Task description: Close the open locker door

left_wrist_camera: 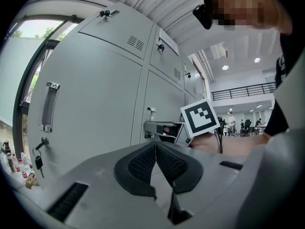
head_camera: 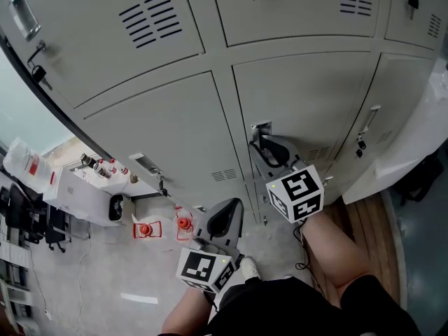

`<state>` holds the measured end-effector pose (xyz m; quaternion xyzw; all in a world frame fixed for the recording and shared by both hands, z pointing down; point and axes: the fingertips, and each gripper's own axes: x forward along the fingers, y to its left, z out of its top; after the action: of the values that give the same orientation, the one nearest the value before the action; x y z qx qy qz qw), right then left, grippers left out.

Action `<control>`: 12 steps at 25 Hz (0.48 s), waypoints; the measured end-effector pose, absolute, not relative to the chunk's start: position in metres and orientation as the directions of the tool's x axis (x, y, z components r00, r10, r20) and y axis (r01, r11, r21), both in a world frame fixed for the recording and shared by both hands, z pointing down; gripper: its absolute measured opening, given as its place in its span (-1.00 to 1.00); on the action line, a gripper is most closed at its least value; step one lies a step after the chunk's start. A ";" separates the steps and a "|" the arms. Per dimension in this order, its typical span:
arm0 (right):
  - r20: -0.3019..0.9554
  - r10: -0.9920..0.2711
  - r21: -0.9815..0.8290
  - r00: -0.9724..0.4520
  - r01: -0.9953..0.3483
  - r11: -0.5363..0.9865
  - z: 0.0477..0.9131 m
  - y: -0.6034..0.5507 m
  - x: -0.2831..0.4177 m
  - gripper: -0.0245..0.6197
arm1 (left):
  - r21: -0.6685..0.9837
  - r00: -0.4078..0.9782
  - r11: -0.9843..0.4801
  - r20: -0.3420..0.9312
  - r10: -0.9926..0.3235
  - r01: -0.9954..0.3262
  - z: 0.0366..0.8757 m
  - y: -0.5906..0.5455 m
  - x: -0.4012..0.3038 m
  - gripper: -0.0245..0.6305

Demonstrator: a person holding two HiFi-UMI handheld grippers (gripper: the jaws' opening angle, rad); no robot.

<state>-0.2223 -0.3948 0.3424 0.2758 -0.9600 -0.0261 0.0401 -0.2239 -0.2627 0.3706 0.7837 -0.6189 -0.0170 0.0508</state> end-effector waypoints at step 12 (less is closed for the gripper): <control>0.086 -0.564 0.096 -0.821 -0.556 0.825 0.348 -0.395 -0.181 -0.54 | 0.082 0.267 -0.265 0.021 -0.963 -0.961 0.365 -0.266 -0.193 -0.87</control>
<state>-0.1808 -0.3953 0.3478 0.2936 -0.9537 -0.0333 0.0554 -0.1931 -0.2660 0.3646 0.7950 -0.6051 -0.0162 0.0390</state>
